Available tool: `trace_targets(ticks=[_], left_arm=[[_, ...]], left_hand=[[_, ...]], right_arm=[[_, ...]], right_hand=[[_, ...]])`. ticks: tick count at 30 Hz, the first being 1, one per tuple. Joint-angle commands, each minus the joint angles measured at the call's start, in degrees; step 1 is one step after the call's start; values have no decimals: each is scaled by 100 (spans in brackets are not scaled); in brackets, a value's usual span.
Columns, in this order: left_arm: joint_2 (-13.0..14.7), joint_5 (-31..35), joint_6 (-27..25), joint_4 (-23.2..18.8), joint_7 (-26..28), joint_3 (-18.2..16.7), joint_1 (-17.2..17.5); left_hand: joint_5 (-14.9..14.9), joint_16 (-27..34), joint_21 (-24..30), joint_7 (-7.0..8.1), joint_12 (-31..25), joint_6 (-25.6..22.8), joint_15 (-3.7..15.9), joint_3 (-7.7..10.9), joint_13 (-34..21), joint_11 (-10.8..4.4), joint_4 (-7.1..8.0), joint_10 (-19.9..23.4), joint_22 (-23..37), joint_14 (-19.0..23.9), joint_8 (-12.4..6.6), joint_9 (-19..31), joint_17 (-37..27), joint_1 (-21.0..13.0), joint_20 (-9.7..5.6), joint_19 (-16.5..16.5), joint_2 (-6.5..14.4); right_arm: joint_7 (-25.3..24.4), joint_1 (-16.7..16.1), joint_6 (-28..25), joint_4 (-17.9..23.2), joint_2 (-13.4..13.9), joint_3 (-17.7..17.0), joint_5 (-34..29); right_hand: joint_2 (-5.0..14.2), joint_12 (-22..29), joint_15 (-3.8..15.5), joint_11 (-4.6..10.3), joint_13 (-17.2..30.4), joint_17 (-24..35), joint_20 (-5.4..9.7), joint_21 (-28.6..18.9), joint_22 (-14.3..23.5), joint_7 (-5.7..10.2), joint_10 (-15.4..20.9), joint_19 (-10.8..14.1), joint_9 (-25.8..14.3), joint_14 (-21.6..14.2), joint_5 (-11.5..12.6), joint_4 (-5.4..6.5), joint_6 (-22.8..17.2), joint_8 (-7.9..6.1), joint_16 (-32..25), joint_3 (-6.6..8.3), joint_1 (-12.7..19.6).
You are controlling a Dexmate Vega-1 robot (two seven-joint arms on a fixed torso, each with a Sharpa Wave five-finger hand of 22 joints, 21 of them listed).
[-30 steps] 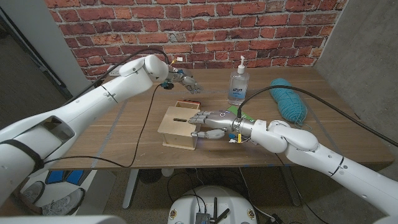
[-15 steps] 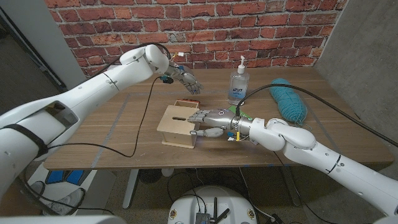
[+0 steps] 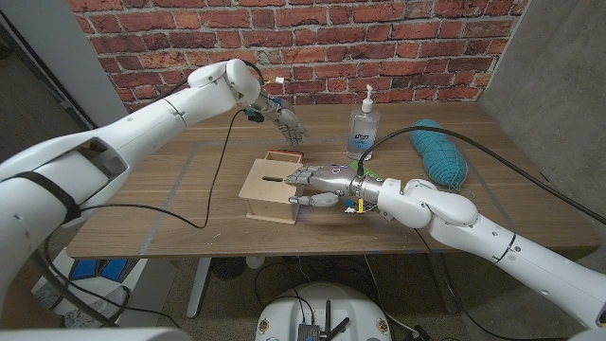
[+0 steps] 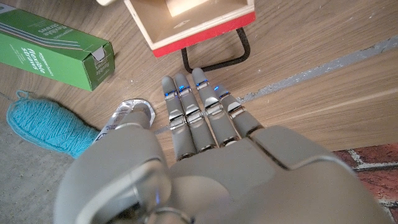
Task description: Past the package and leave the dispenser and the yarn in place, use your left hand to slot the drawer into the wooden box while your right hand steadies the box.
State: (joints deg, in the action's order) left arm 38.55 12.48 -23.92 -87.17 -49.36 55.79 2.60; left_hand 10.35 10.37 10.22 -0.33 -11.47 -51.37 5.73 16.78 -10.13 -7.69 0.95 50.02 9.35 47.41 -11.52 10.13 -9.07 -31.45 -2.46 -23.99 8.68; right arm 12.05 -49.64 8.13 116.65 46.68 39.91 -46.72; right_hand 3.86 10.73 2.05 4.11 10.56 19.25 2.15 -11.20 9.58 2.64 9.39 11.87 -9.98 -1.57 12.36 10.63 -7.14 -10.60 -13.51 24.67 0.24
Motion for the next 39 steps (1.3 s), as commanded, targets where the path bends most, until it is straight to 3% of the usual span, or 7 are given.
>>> trace_targets(ticks=[1, 27, 39], left_arm=[[-151, 181, 73, 272, -352, 220, -247], [-338, 218, 165, 610, -711, 350, -363], [-374, 164, 123, 671, -726, 359, -357]], left_hand=[[-25, 21, 34, -8, -59, -65, 465, 32, -10, 7, 7, 84, -2, 93, -44, -3, -13, 64, -609, -66, -4], [-24, 8, 27, -29, -14, -86, 465, 98, -14, 7, -10, 151, -3, 211, 10, 0, -12, 211, -634, -85, 3], [-22, 0, 27, -39, 8, -77, 480, 128, -15, 16, -18, 150, -4, 241, 29, 2, -13, 262, -645, -100, 8]], right_arm=[[-50, -35, -98, 107, 34, 22, -208], [-65, -58, -98, 190, 71, -11, -378], [-62, -100, -132, 250, 89, -31, -461]], right_hand=[[676, 36, 462, 23, 21, 12, 555, 23, 5, 13, 28, 30, -25, -48, -16, -8, -48, -18, -28, 22, -36], [697, 36, 489, 49, 20, 31, 565, 29, 3, 43, 29, 23, -25, -48, -14, -11, -44, -18, -25, 89, -22], [695, 67, 477, 75, 17, 17, 598, 89, 1, 56, 144, -182, -24, -202, -15, -19, -89, -32, -64, 158, -8]])
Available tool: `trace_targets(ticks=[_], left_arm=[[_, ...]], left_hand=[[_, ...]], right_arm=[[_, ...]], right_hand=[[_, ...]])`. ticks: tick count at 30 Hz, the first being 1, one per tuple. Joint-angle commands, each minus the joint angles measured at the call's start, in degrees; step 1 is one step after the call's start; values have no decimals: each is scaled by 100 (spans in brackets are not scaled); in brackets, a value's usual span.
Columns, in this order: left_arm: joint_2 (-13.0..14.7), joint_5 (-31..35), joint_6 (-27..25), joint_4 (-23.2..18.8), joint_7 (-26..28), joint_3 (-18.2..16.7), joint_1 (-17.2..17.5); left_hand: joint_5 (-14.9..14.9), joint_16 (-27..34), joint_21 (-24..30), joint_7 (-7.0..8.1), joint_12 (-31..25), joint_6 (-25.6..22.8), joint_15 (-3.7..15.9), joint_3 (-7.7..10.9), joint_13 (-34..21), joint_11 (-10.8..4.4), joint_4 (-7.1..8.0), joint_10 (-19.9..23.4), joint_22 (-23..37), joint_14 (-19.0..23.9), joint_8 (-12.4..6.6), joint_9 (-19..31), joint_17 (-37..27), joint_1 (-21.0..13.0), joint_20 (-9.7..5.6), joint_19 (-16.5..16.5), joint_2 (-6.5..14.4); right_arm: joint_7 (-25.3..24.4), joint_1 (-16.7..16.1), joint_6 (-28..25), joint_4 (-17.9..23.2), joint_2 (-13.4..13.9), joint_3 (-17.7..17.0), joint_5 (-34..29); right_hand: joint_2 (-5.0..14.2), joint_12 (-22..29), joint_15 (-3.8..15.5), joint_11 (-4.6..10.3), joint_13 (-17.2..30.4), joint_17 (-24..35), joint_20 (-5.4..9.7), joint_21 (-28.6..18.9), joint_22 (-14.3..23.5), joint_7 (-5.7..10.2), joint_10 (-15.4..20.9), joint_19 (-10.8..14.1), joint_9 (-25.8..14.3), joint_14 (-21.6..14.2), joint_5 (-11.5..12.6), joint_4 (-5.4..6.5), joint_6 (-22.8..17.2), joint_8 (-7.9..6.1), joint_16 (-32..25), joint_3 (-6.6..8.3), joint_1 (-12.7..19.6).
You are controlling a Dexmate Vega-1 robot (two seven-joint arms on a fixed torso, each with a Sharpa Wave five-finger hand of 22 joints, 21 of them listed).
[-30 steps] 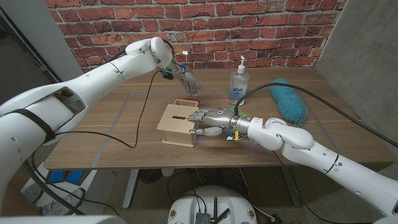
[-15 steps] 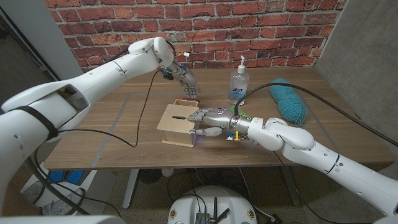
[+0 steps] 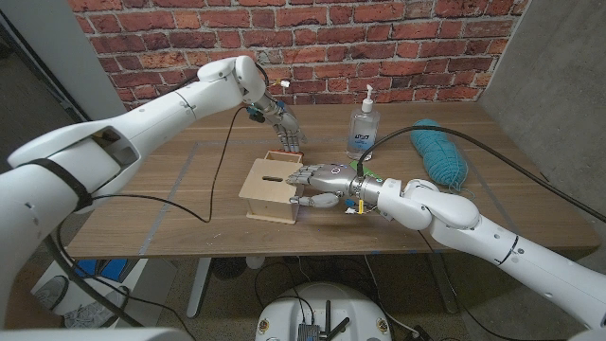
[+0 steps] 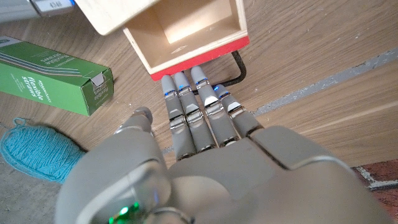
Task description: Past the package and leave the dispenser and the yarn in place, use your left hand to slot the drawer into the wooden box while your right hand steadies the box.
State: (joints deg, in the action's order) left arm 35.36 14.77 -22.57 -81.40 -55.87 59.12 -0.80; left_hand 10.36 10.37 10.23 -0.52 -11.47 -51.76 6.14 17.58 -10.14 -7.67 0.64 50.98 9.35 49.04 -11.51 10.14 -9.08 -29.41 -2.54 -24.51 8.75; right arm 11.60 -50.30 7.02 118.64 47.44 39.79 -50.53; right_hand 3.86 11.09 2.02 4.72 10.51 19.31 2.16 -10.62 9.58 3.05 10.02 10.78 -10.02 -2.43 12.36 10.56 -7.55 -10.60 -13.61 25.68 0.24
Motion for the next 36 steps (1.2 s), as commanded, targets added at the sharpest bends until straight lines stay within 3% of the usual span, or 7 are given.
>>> trace_targets(ticks=[1, 26, 36], left_arm=[[-60, -76, 1, 112, -92, 31, -23], [-139, -291, 153, 340, -224, 49, -92], [-57, -337, 69, 174, -302, 32, -83]], left_hand=[[-22, 1, 27, -21, 10, -38, 441, 50, -14, 16, 13, 51, -4, 80, 30, 1, -12, 60, -636, -48, 2], [-14, -5, 16, -62, 20, -77, 434, 173, -18, 20, -18, 143, -5, 180, 42, 6, -14, 164, -672, -43, 55], [-12, 3, 21, -60, 14, -104, 437, 225, -19, 24, -33, 195, -5, 240, 40, 8, -15, 191, -682, -64, 70]], right_arm=[[-29, -35, -16, 48, 12, -20, -83], [33, 50, 57, -3, -21, 0, -125], [30, 77, 71, -46, -57, 10, -80]], right_hand=[[693, 33, 478, 6, 23, 10, 600, 32, 0, 12, 88, -84, -20, -129, -16, -13, -52, -33, -57, 62, -8], [650, 83, 436, -56, 18, -36, 664, 32, -1, -41, 346, -256, -20, -413, -31, -25, -154, -54, -113, 121, -9], [634, 66, 436, -62, 19, -45, 668, 21, -2, -50, 335, -258, -20, -395, -37, -27, -154, -48, -94, 122, -14]])
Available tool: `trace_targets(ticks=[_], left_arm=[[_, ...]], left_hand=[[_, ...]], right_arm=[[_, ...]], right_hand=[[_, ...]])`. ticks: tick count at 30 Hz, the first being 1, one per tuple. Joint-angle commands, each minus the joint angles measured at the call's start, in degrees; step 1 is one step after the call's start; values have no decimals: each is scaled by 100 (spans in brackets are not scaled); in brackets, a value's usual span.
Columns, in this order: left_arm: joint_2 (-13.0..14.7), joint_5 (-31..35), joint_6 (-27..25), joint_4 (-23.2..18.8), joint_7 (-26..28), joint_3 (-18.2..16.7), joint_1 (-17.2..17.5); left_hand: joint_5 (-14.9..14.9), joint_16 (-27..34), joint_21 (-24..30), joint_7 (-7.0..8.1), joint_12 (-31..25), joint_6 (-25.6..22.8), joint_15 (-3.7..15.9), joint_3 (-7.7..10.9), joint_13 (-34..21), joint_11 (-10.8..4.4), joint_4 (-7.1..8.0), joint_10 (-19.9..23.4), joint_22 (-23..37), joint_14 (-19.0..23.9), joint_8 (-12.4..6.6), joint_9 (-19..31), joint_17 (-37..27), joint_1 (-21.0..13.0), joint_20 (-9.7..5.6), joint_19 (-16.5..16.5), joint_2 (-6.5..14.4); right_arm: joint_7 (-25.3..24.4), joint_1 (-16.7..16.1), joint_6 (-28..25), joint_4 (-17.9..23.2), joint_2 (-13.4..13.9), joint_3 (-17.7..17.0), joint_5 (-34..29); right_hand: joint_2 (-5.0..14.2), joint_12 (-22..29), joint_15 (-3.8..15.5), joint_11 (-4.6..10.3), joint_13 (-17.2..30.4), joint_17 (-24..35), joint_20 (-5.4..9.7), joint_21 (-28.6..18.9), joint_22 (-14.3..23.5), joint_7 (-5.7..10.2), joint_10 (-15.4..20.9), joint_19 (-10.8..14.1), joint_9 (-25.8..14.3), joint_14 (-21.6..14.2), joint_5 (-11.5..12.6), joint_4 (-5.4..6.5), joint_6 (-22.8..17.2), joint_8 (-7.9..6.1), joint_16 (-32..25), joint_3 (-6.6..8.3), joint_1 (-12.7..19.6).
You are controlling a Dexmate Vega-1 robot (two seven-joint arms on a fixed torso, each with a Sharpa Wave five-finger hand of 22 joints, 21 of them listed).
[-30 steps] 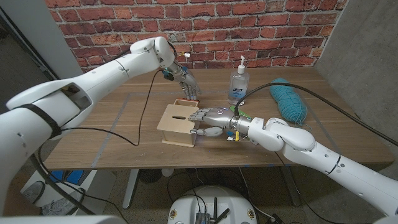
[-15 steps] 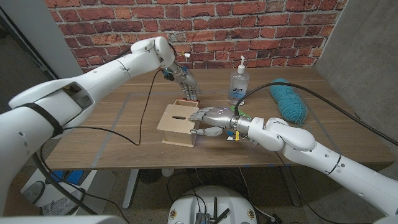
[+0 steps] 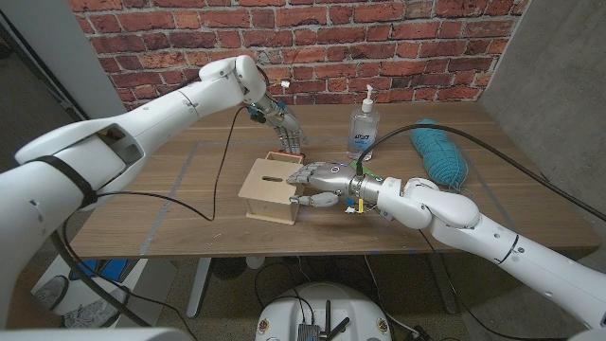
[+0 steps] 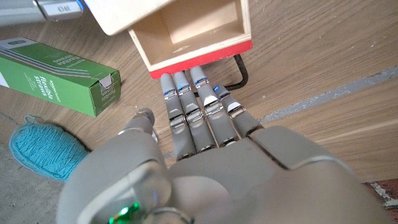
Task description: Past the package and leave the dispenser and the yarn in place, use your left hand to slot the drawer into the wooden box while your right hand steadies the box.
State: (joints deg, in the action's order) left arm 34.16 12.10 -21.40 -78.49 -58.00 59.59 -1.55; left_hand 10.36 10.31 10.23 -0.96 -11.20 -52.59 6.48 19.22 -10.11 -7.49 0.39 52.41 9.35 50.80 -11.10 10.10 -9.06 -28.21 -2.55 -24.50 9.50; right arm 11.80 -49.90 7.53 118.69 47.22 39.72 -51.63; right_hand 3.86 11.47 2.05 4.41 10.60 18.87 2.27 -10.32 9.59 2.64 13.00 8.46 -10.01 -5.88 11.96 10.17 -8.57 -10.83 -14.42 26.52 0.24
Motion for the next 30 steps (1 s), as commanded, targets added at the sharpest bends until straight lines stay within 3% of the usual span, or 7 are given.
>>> trace_targets(ticks=[1, 16, 30], left_arm=[[78, -69, -60, -144, -96, -16, -5], [228, 60, -147, -453, 212, -104, 111], [128, 246, -66, -344, 222, -43, 38]], left_hand=[[-12, 10, 22, -17, -12, -20, 403, 64, -23, 2, -9, 51, -6, 67, -1, 12, -17, 73, -679, -68, -4], [-15, -21, 16, -38, 53, 55, 389, 179, -25, -22, -64, -58, -6, 58, 37, 14, -15, 113, -682, -76, -1], [-23, -75, -3, -46, 112, 289, 365, 324, -24, 48, -170, -295, -5, -166, 92, 13, -15, 146, -657, -16, -28]], right_arm=[[10, 41, 23, -55, -38, 19, 34], [35, 96, 79, -94, -44, 38, 84], [51, 86, 77, -73, -46, 53, 62]], right_hand=[[633, 26, 434, -35, 9, -2, 657, -10, -2, -8, 38, -27, -21, -49, 2, 13, -52, -25, -11, 38, -15], [650, 8, 447, -26, 10, -12, 674, -32, -1, 6, 40, -6, -22, -53, -4, 21, -53, -17, 4, 51, -23], [661, -3, 448, -17, 11, -16, 683, -42, -1, 11, 43, 4, -22, -57, -7, 28, -61, -15, 13, 63, -28]])
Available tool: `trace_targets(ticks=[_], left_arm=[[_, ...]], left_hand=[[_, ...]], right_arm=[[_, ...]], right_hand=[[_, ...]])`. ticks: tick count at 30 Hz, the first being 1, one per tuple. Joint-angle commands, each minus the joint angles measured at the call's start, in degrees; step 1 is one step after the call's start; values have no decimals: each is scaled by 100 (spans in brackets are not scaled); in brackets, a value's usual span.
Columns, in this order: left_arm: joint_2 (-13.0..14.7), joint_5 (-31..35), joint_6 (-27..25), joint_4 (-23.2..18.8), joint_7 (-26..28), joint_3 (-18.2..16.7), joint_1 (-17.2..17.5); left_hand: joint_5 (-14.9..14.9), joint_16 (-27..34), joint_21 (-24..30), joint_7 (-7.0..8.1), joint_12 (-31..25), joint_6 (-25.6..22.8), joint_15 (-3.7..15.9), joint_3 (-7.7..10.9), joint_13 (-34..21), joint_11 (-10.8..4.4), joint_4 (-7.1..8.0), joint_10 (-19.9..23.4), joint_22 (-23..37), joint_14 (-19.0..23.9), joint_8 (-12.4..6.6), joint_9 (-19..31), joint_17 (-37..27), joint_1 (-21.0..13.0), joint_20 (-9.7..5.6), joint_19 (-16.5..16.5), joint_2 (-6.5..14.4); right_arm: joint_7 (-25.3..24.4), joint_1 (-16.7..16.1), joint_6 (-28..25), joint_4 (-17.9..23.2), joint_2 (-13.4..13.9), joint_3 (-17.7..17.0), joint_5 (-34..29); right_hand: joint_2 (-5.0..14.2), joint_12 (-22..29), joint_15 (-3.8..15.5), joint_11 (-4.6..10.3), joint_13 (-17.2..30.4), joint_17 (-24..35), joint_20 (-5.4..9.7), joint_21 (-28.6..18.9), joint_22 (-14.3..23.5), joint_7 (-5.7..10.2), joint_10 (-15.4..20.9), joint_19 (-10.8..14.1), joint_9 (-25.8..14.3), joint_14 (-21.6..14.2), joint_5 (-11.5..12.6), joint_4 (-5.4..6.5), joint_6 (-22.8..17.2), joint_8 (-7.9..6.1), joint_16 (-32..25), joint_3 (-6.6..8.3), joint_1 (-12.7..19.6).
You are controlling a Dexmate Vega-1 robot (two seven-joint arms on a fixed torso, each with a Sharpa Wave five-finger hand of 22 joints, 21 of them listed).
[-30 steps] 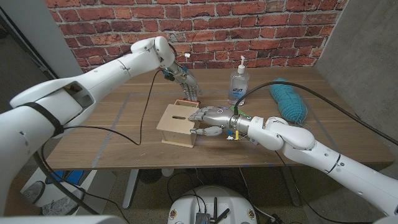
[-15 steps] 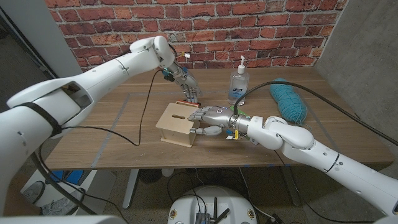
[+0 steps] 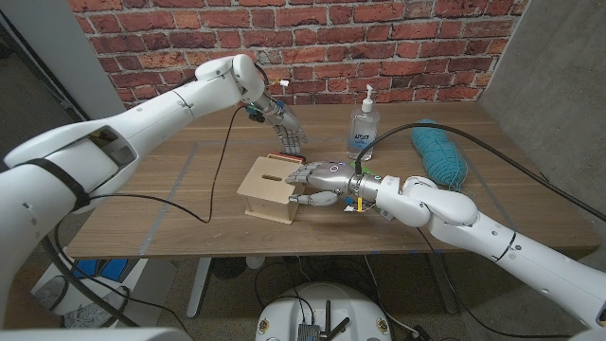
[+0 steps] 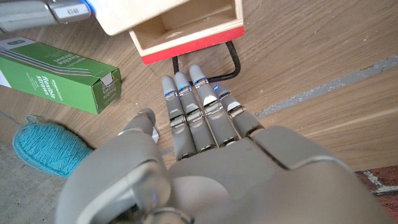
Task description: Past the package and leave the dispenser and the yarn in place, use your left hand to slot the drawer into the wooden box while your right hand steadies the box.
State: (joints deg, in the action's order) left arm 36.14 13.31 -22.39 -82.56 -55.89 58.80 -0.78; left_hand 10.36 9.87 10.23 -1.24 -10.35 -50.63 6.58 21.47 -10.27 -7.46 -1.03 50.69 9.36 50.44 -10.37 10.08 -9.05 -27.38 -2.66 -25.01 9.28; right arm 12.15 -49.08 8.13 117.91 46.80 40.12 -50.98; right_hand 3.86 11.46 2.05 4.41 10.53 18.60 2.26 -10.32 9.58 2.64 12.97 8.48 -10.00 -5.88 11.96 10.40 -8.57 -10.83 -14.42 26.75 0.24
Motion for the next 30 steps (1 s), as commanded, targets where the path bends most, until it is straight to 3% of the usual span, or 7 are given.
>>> trace_targets(ticks=[1, 20, 30], left_arm=[[-90, 113, 64, 112, -14, 46, -50], [-548, 63, 311, 945, -462, 354, -337], [-622, 29, 406, 1140, -513, 407, -374]], left_hand=[[-26, -26, -2, -16, 28, 134, 336, 116, -8, 61, -40, -156, -5, -148, 26, 15, -16, 78, -634, 40, -16], [-39, -12, -32, -37, 8, 296, 260, 184, -5, 74, -52, -346, -4, -345, 13, 10, -19, 320, -594, 305, -60], [-37, 14, -22, -29, -25, 243, 281, 204, -4, 54, -24, -290, -5, -312, -19, 9, -20, 427, -589, 343, -46]], right_arm=[[18, 5, 21, 3, -5, 13, 0], [11, 71, 117, -118, -25, 28, 95], [-5, 73, 115, -138, -28, 33, 110]], right_hand=[[662, -3, 449, -23, 18, 11, 685, -43, 0, 12, 44, 3, -24, -59, -7, 5, -61, -14, 13, 41, -28], [656, -15, 427, -28, 19, 8, 684, -56, 0, 4, 47, 24, -25, -53, -13, 7, -61, -8, 29, 47, -34], [649, -21, 426, -32, 19, 8, 690, -61, 1, 0, 42, 38, -25, -55, -16, 6, -62, -6, 33, 46, -36]])
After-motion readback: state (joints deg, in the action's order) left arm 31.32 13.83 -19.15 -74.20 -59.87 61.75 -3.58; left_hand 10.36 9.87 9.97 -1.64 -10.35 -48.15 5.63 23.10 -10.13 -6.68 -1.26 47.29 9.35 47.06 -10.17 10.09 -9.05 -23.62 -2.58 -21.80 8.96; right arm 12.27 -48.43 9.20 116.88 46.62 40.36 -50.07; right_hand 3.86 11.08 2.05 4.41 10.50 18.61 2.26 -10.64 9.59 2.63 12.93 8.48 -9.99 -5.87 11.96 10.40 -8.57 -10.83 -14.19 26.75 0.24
